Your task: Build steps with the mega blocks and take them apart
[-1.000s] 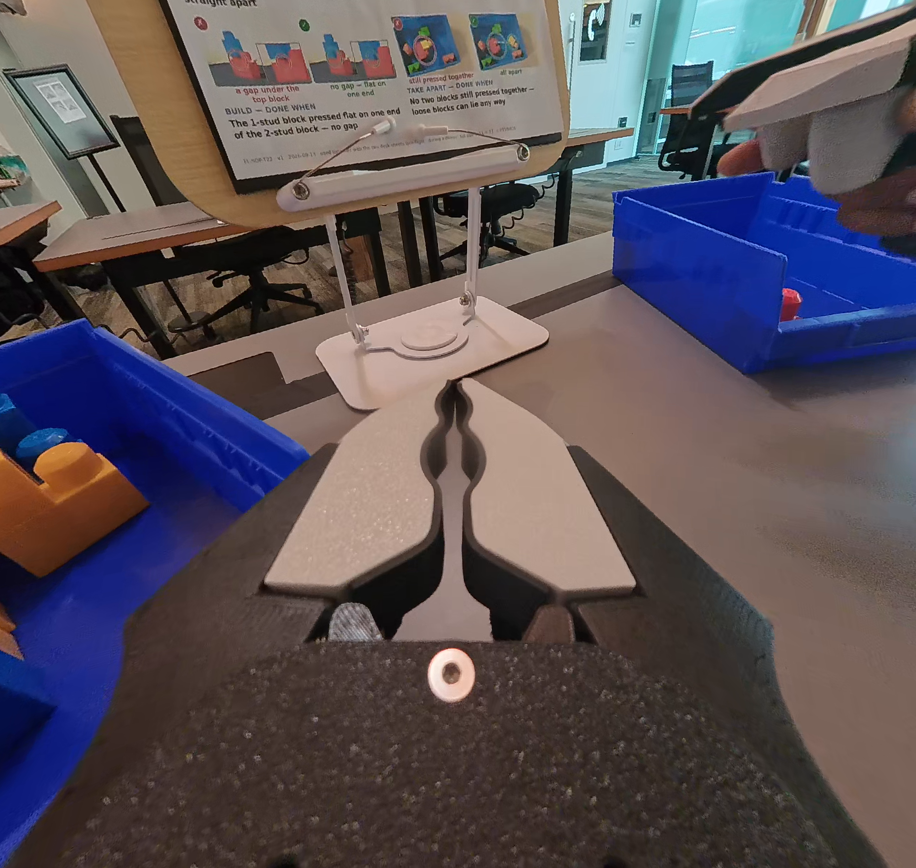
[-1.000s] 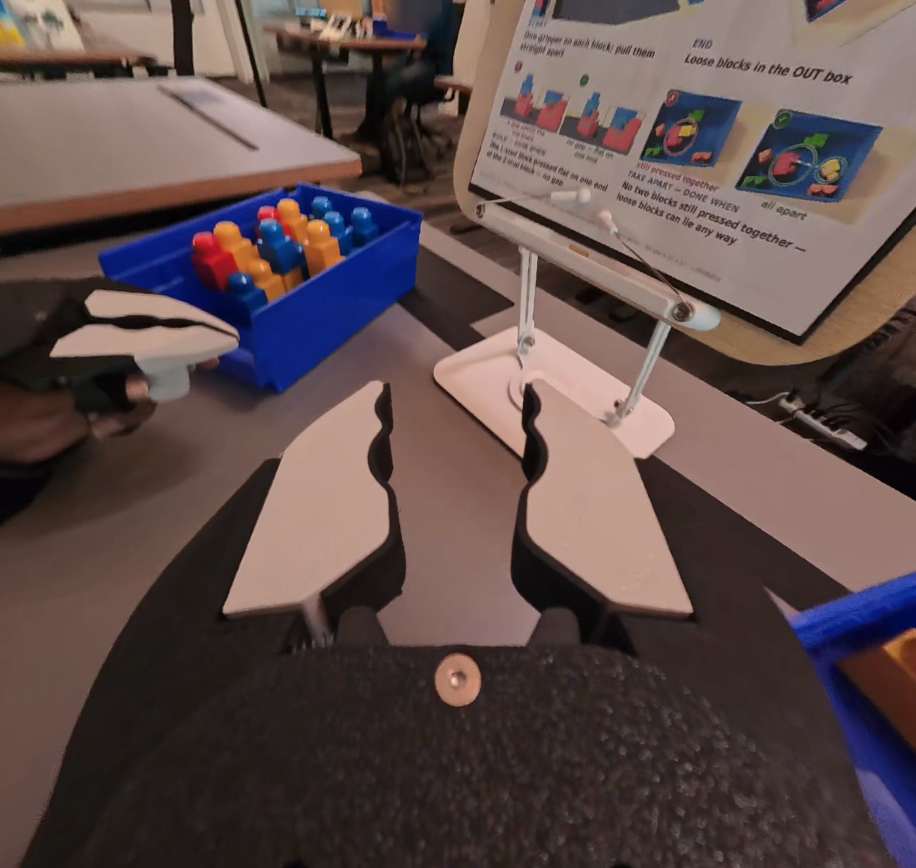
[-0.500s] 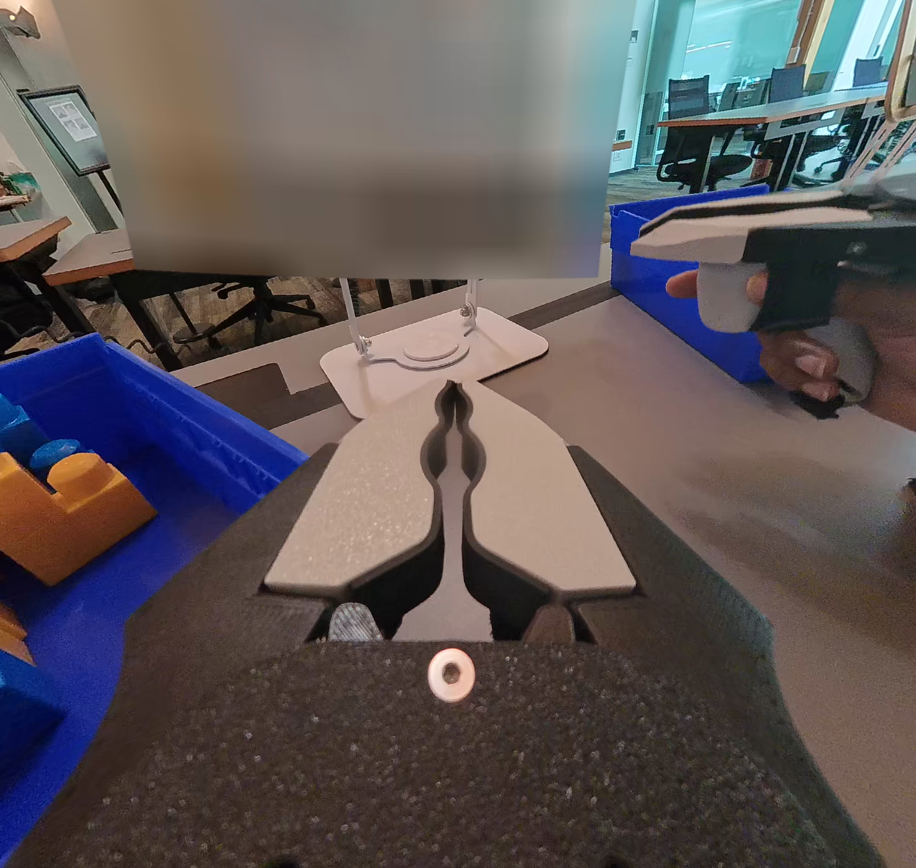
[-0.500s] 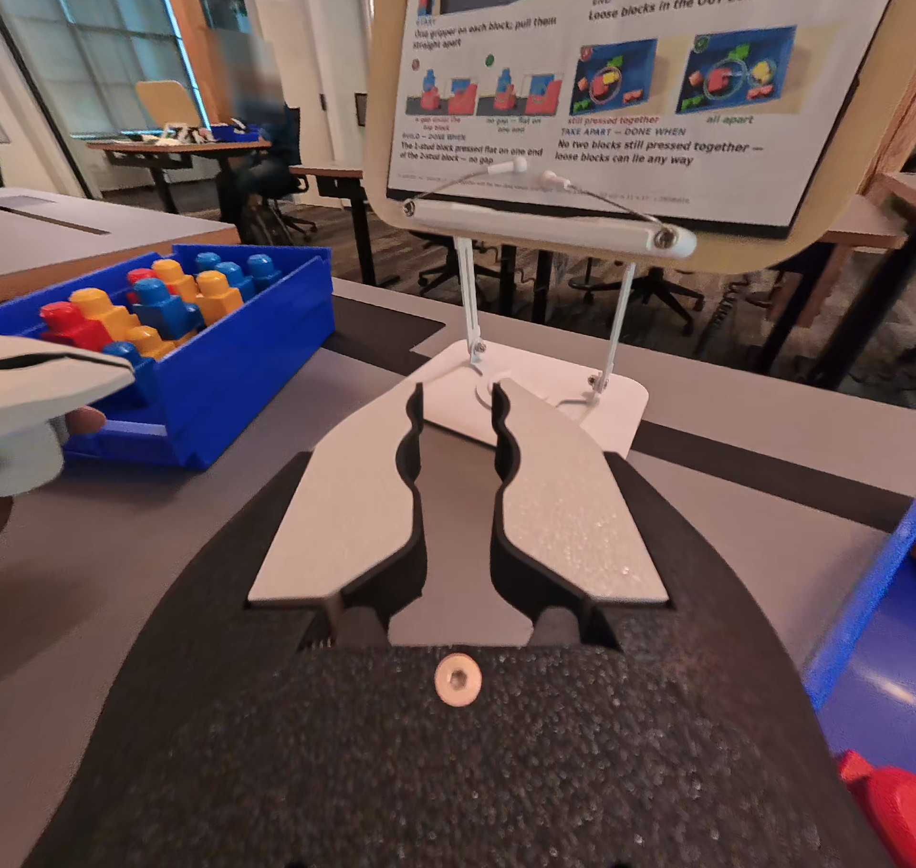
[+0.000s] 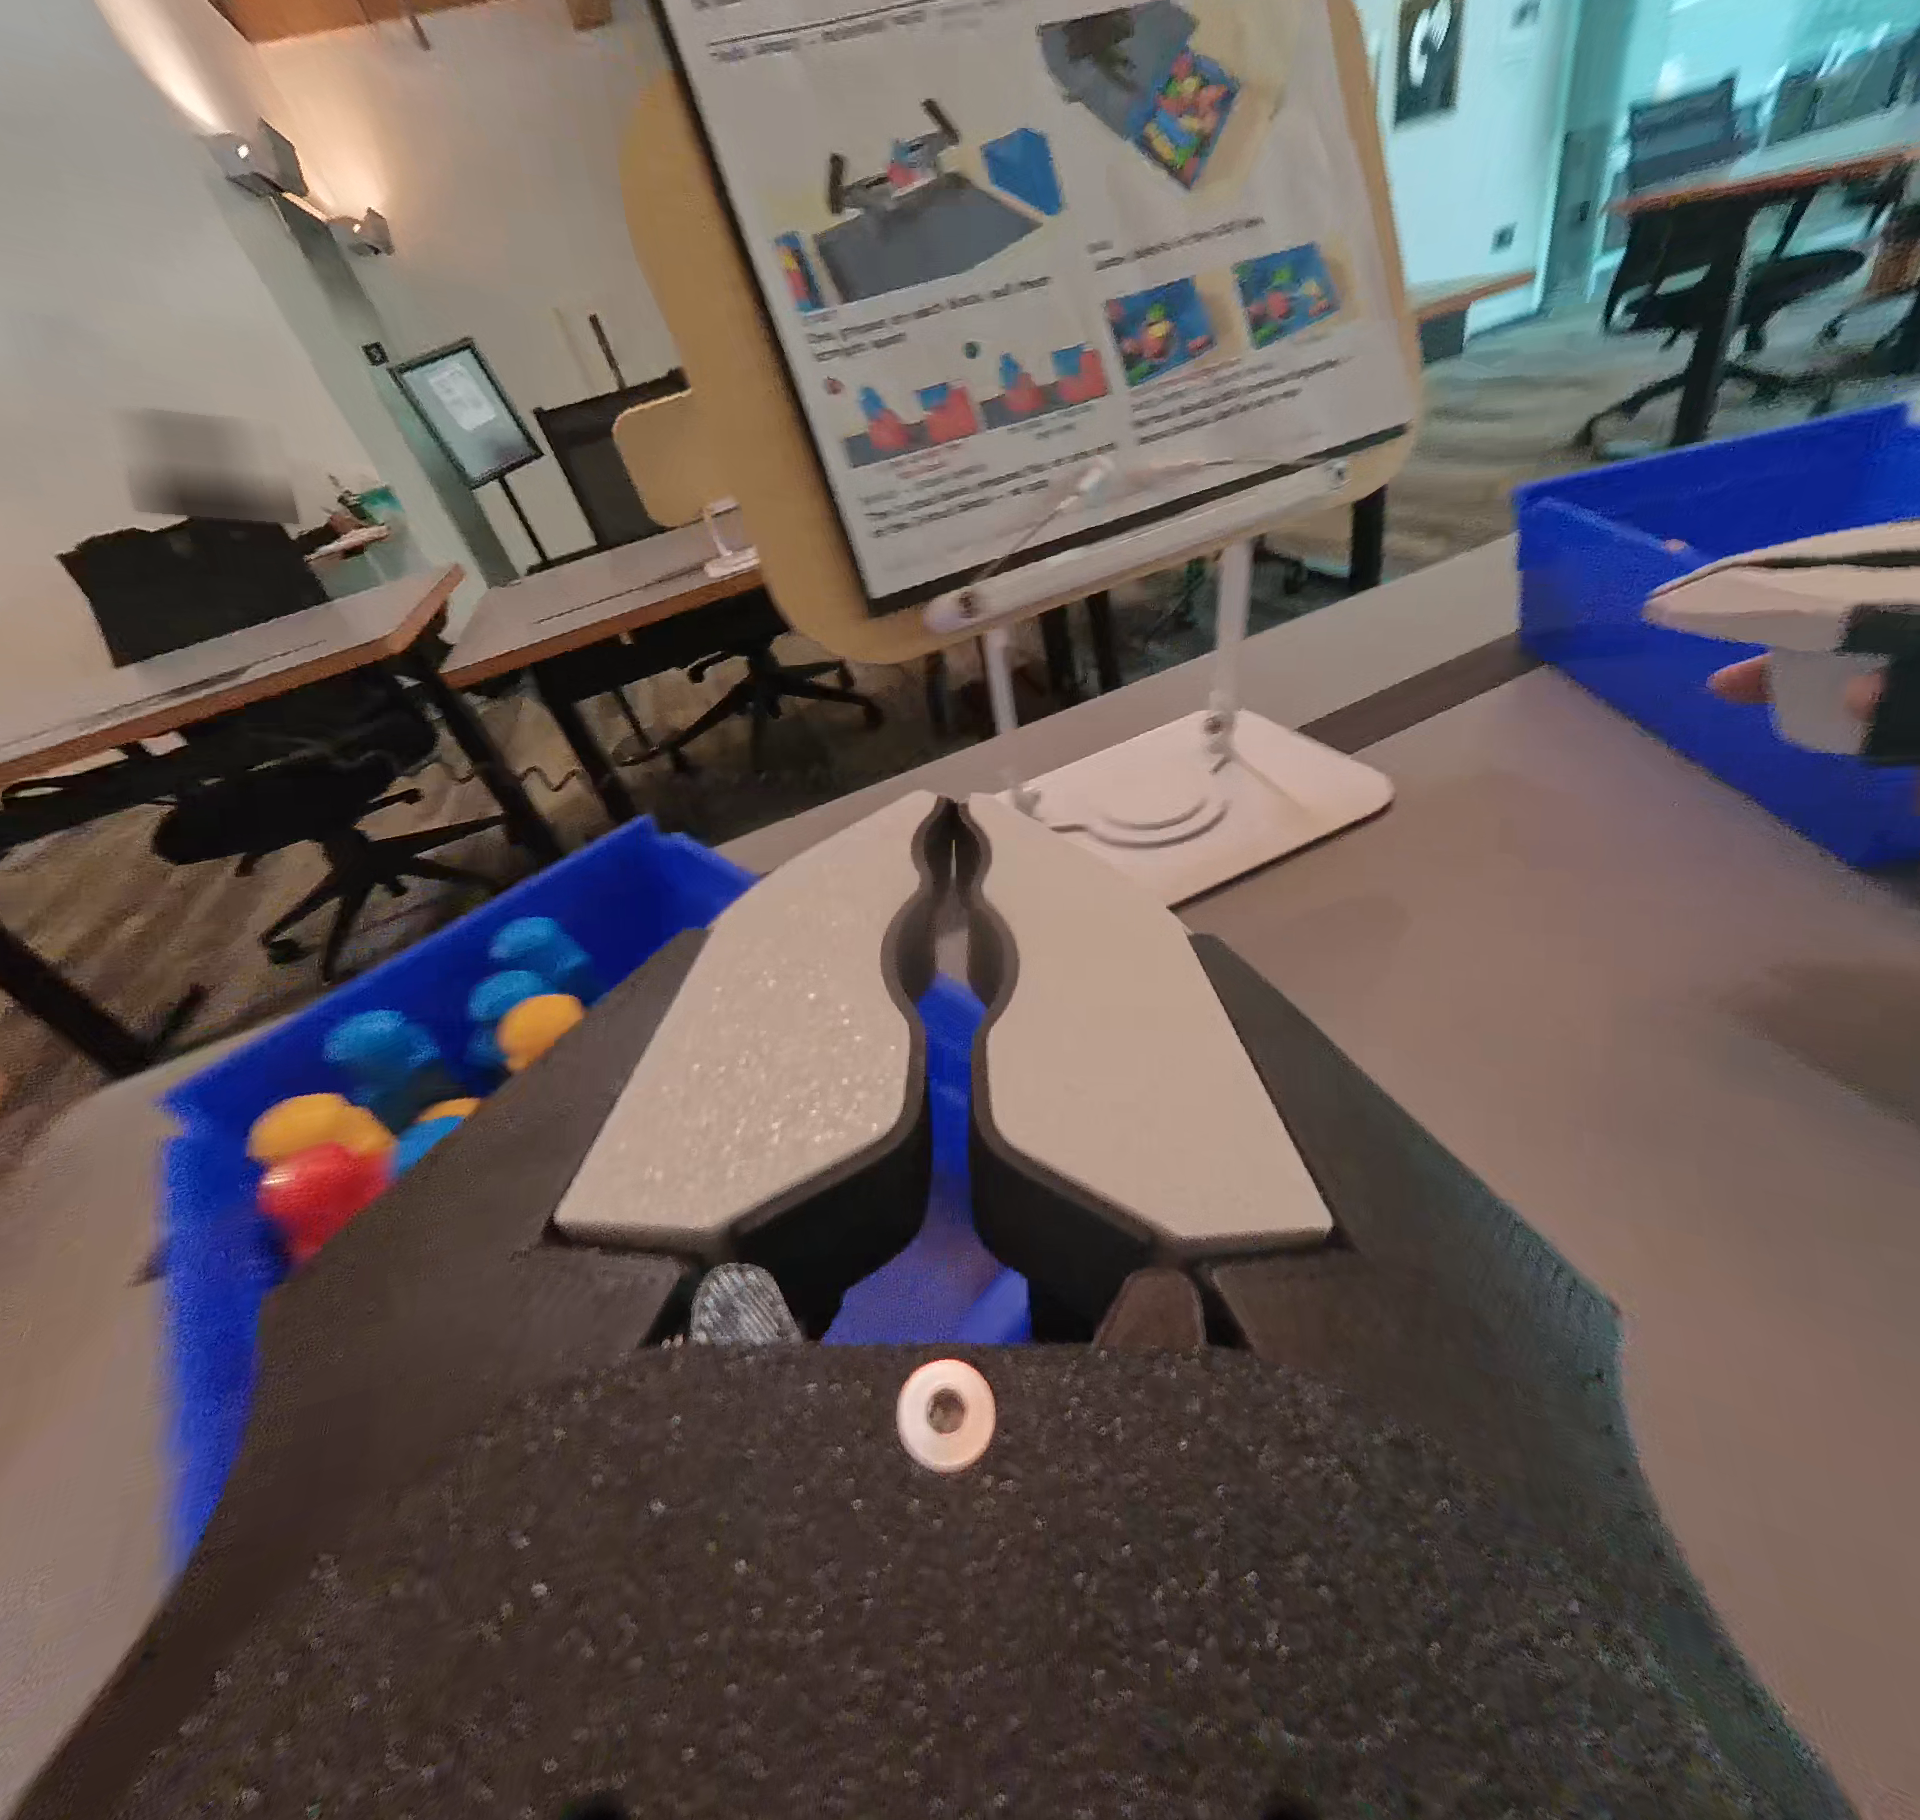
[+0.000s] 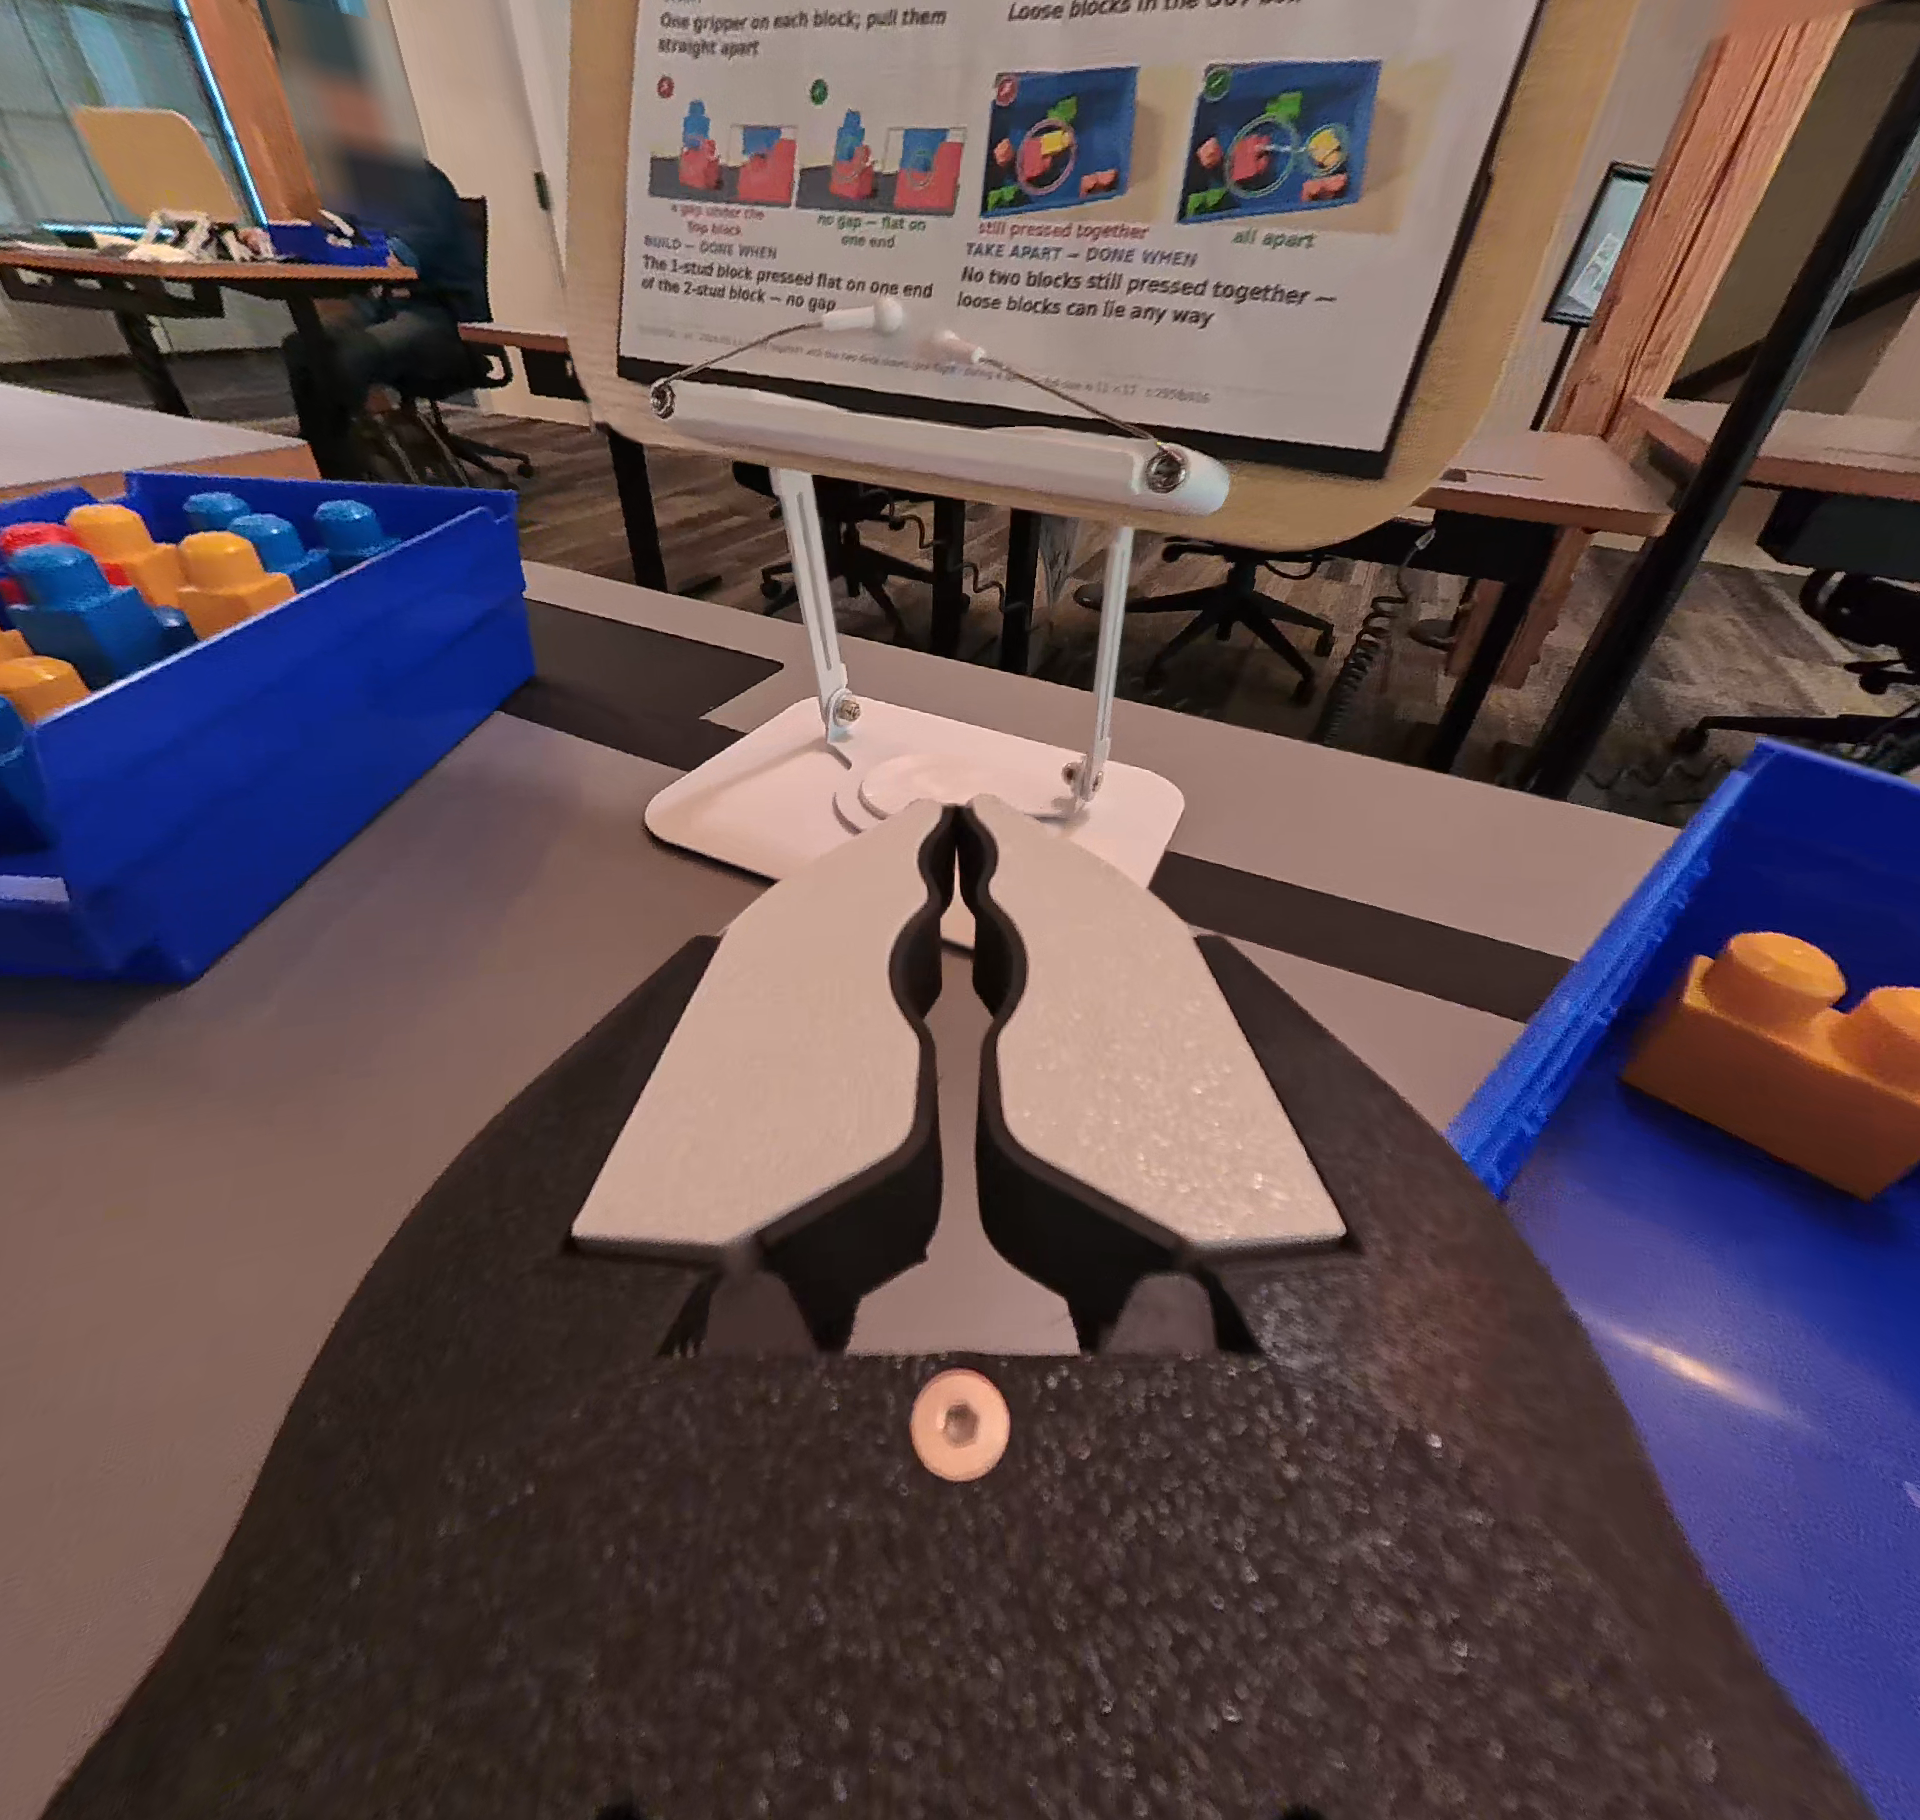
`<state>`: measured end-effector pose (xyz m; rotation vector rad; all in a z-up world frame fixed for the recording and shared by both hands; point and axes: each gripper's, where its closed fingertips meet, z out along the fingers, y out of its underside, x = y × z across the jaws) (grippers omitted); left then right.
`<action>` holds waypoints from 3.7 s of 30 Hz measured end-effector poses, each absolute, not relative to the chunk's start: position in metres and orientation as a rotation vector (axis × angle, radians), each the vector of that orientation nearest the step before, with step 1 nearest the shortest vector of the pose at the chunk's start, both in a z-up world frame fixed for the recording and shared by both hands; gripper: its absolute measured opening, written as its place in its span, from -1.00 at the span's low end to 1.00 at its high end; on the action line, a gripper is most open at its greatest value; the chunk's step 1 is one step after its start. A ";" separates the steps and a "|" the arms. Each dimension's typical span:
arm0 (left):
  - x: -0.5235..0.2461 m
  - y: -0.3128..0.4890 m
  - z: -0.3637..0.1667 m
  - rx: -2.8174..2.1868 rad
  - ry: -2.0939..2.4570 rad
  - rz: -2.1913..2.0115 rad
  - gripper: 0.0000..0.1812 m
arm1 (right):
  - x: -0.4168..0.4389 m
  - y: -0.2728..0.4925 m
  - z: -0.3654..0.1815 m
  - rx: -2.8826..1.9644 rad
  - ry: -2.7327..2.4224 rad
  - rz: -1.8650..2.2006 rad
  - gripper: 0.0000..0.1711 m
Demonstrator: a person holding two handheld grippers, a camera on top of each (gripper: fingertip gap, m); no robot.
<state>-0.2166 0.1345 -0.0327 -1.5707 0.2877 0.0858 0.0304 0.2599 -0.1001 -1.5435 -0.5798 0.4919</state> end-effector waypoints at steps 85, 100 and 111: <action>-0.019 0.048 -0.171 -2.072 1.845 -0.316 -0.56 | 0.084 0.239 -0.088 -1.559 -0.606 0.517 -1.00; -0.035 0.041 -0.221 -1.942 1.479 -0.633 -0.40 | 0.075 0.235 -0.094 -1.560 -0.651 0.528 -1.00; -0.012 0.046 -0.234 -1.908 1.466 -0.596 -0.49 | 0.066 0.231 -0.102 -1.572 -0.706 0.557 -1.00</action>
